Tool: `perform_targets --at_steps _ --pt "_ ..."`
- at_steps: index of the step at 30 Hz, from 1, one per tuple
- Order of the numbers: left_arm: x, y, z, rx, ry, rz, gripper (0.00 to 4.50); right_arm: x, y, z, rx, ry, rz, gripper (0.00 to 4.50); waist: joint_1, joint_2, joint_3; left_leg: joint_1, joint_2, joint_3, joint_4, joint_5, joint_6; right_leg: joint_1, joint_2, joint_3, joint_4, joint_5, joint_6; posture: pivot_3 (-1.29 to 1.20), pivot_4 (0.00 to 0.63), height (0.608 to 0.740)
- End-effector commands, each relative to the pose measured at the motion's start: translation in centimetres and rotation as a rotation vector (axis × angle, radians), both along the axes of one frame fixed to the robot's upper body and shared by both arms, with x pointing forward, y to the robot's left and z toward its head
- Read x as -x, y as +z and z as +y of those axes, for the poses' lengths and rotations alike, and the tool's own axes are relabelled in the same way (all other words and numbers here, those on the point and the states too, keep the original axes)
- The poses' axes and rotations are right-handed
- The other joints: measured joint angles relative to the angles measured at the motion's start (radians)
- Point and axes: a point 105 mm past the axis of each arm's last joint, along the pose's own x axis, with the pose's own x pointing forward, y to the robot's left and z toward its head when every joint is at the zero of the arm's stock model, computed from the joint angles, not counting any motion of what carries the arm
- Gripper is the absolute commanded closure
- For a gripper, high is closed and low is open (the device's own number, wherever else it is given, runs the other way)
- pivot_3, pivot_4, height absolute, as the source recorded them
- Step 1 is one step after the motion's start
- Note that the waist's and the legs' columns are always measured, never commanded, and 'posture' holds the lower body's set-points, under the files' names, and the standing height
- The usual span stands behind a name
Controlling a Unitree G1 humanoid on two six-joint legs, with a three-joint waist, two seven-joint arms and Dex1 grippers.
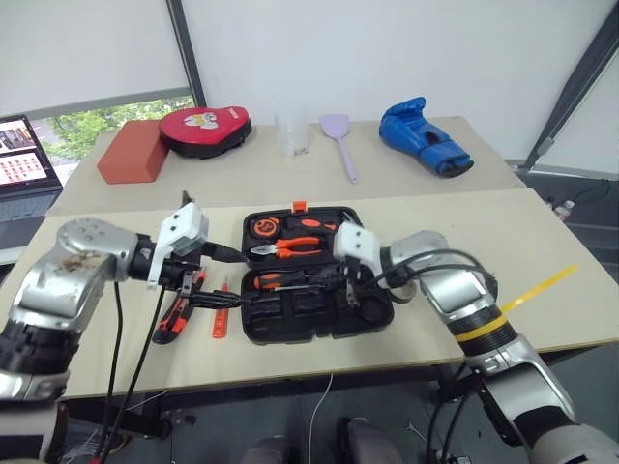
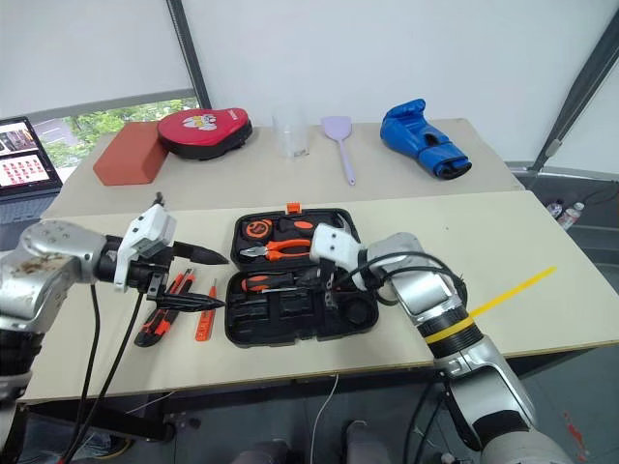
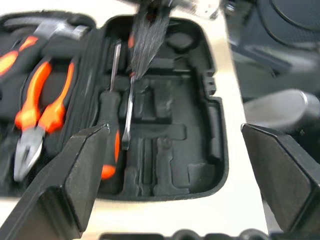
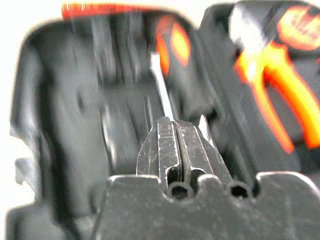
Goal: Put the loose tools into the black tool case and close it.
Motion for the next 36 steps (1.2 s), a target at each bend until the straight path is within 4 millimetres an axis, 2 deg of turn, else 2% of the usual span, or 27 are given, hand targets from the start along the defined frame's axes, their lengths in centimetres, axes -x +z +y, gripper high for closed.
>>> perform_targets --at_steps 1,7,9,11,15,18,21,24,28,36 --pt "1.7 0.5 2.7 0.051 0.196 -0.011 0.00 2.7 5.1 -0.8 -0.159 0.070 0.020 3.45 -0.001 0.000 0.000 0.000 0.000 0.000 -0.002 0.000 0.000 0.000 0.000 0.000 0.000 0.000 0.000 0.00 0.150 0.740" --pt "5.9 -2.6 8.3 -0.010 0.529 0.028 0.00 6.4 6.5 -1.4 -0.216 0.192 0.073 1.30 -0.001 0.000 0.000 0.001 0.000 0.000 -0.006 -0.001 -0.001 -0.001 0.000 -0.006 -0.002 0.000 -0.001 0.00 0.150 0.740" --pt "7.5 -2.9 8.9 0.004 0.604 0.040 0.00 6.7 6.4 -1.5 -0.222 0.194 0.086 0.65 0.002 0.000 0.001 0.002 0.000 0.000 -0.006 -0.002 -0.003 0.000 -0.001 -0.005 -0.004 0.000 -0.001 0.00 0.150 0.740" --pt "8.4 -3.0 8.7 0.016 0.631 0.049 0.00 6.6 6.2 -1.5 -0.222 0.187 0.089 0.02 0.011 0.000 0.001 0.003 0.000 0.000 -0.005 -0.003 -0.005 0.003 -0.002 -0.005 -0.006 0.000 -0.001 0.00 0.150 0.740" --pt "8.4 -3.5 6.4 0.046 0.643 0.045 0.00 6.5 5.7 -1.4 -0.223 0.177 0.093 0.02 0.035 0.000 0.001 0.009 0.000 0.000 -0.005 -0.006 -0.009 0.010 -0.003 -0.005 -0.006 0.000 -0.001 0.00 0.150 0.740" --pt "5.6 -4.0 4.9 0.060 0.776 0.062 0.00 6.1 5.5 -1.2 -0.226 0.161 0.085 0.02 0.047 0.000 0.001 0.020 0.000 0.000 -0.005 -0.007 -0.008 0.021 -0.003 -0.006 -0.006 -0.001 0.000 0.00 0.150 0.740" --pt "3.6 -4.1 4.6 0.106 0.909 0.157 0.00 6.1 5.4 -1.1 -0.223 0.152 0.070 0.02 0.040 -0.004 0.000 0.021 0.000 -0.001 -0.004 -0.007 -0.009 0.021 -0.002 -0.004 -0.004 0.000 0.000 0.00 0.150 0.740" --pt "2.4 -4.6 2.7 0.100 0.904 0.252 0.00 6.0 5.1 -1.4 -0.217 0.131 0.059 0.02 0.030 -0.004 -0.001 0.021 0.000 0.000 -0.005 -0.006 -0.009 0.019 -0.001 -0.003 -0.003 0.000 0.000 0.00 0.150 0.740" --pt "1.1 -5.6 2.7 0.027 0.963 0.273 0.00 6.0 5.0 -1.6 -0.217 0.104 0.052 0.02 0.015 -0.004 -0.001 0.020 0.000 0.000 -0.007 -0.007 -0.011 0.017 0.001 -0.003 -0.002 0.000 0.000 0.00 0.150 0.740" --pt "-0.6 -7.9 0.9 -0.091 0.946 0.339 0.00 6.0 4.6 -2.0 -0.230 0.049 0.056 0.02 0.020 -0.004 -0.001 0.020 0.000 0.000 -0.008 -0.008 -0.012 0.015 0.001 -0.001 -0.004 0.000 -0.001 0.00 0.150 0.740"
